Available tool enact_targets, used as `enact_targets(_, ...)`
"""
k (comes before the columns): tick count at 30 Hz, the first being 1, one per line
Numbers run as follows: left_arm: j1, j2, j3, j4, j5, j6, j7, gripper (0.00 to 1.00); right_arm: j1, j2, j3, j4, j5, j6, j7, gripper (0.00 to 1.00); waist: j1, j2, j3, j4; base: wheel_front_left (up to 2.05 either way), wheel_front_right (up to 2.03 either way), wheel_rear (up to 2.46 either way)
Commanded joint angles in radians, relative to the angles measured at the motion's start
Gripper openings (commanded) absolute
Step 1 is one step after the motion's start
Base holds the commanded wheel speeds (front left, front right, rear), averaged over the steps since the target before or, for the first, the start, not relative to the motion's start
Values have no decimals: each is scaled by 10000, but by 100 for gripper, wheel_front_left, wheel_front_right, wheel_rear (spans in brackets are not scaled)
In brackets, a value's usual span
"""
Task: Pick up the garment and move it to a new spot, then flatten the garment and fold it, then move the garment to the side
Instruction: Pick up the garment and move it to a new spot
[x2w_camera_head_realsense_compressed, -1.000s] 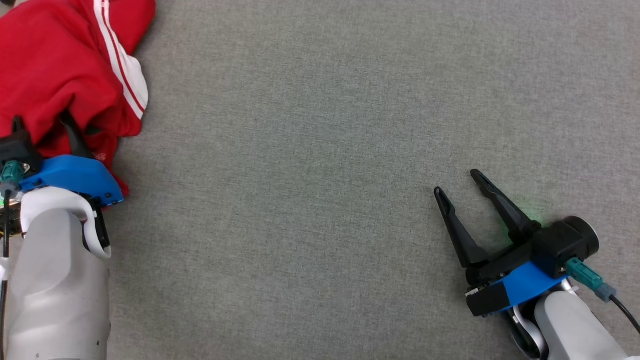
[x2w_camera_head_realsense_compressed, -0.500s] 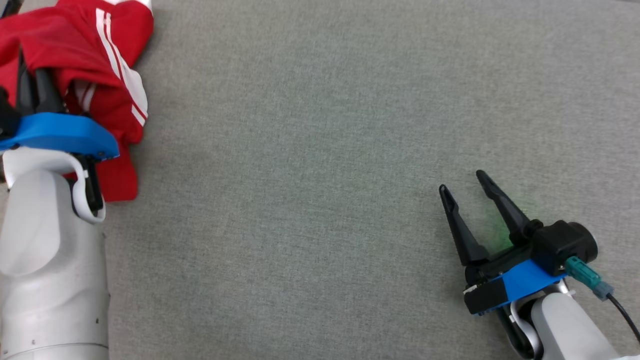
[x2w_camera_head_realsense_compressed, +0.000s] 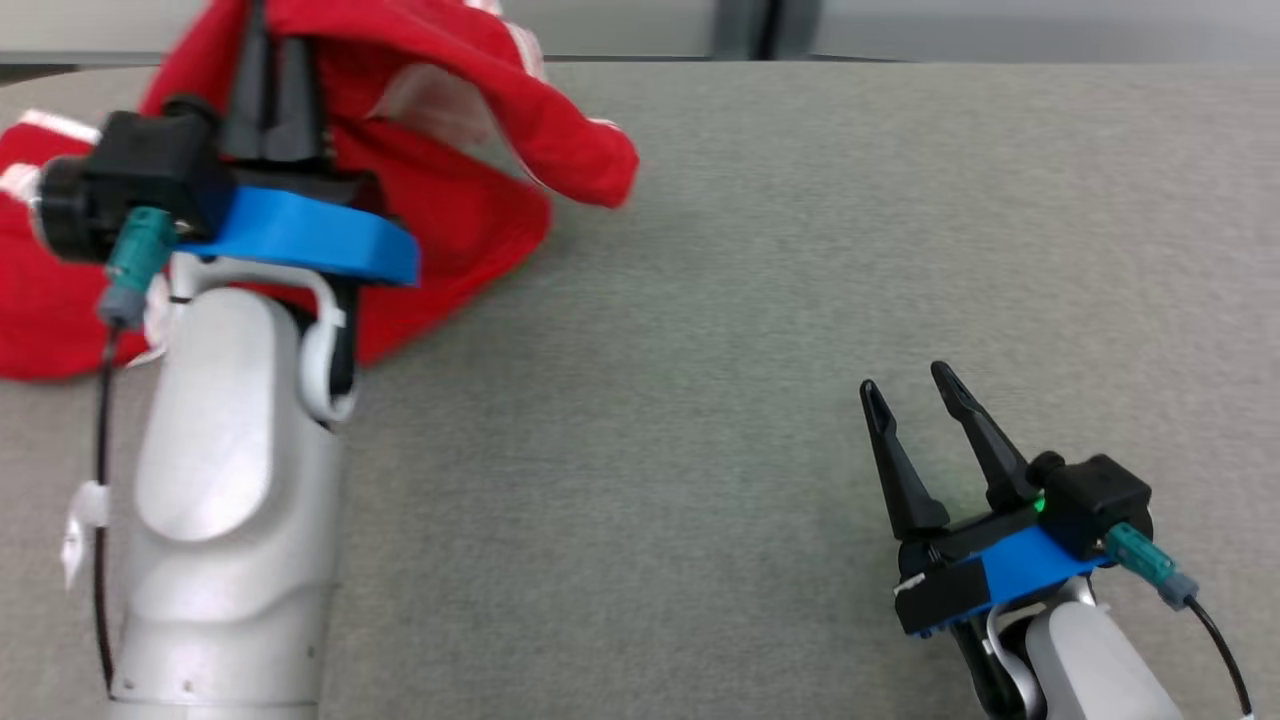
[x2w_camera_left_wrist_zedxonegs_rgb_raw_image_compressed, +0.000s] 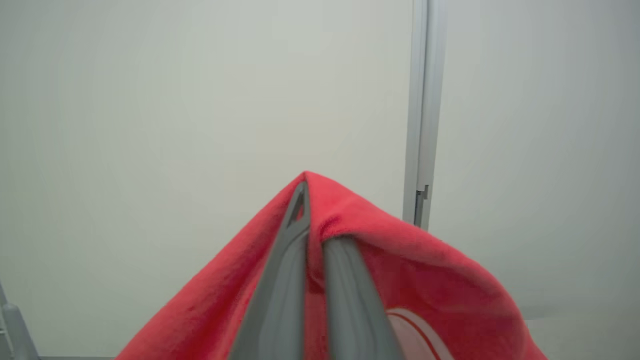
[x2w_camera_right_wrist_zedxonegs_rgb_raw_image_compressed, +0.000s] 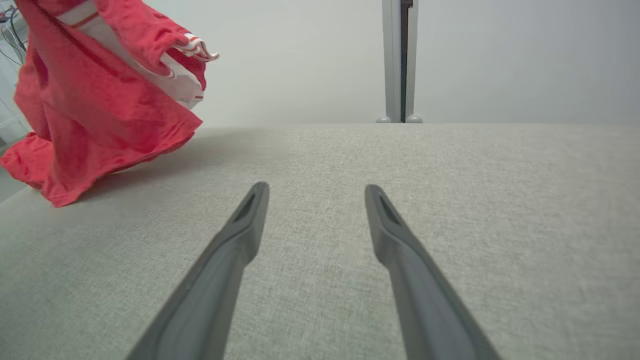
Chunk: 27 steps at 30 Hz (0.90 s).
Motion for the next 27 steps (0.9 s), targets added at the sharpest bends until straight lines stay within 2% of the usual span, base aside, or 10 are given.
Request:
enact_targets(1, 181, -27, -200, -71, -102, -30, -28, 0, 130, 66, -27, 51, 122, -1, 2, 100, 0, 1, -441, -572, 0, 0, 0)
enact_targets(4, 376, -116, -953, -180, -483, -62, -28, 0, 182, 206, 12, 94, 146, 0, 2, 100, 0, 1, -539, -1119, 0, 0, 0)
enact_targets(8, 711, -129, -2482, -341, -1630, -79, -28, 0, 88, 267, 29, 54, 200, 0, 2, 100, 0, 1, -509, -1801, 0, 0, 0)
enact_targets(12, 1021, -113, -3711, -409, -2454, 306, -28, 0, 56, 361, 89, 100, 291, 0, 1, 100, 0, 1, -436, -2290, 0, 0, 0)
enact_targets(16, 1394, -116, -4479, -397, -2909, 793, -28, 0, 74, 415, 133, 113, 407, 0, 1, 100, 0, 1, -362, -2543, 0, 0, 0)
enact_targets(17, 1470, -117, -4589, -381, -2939, 908, -28, 16, 88, 423, 111, 118, 443, 0, 1, 100, 0, 1, -348, -2561, 0, 0, 0)
enact_targets(18, 1590, -114, -4678, -300, -2946, 976, -28, 64, 84, 433, 98, 116, 448, 0, 1, 100, 0, 1, -340, -2565, 0, 0, 0)
enact_targets(19, 1716, -117, -4728, -232, -2956, 1028, -28, 100, 84, 441, 71, 113, 442, 0, 1, 100, 0, 1, -338, -2549, 0, 0, 0)
enact_targets(22, 2026, -116, -4742, -33, -2707, 1130, -28, 100, 136, 435, -41, 118, 341, 0, 1, 100, 0, 1, -399, -2411, 0, 0, 0)
enact_targets(27, 2666, -126, -4147, -20, -2403, 1334, -28, 100, 301, 409, -115, 164, 386, 0, 1, 100, 0, 1, -641, -2137, 0, 0, 0)
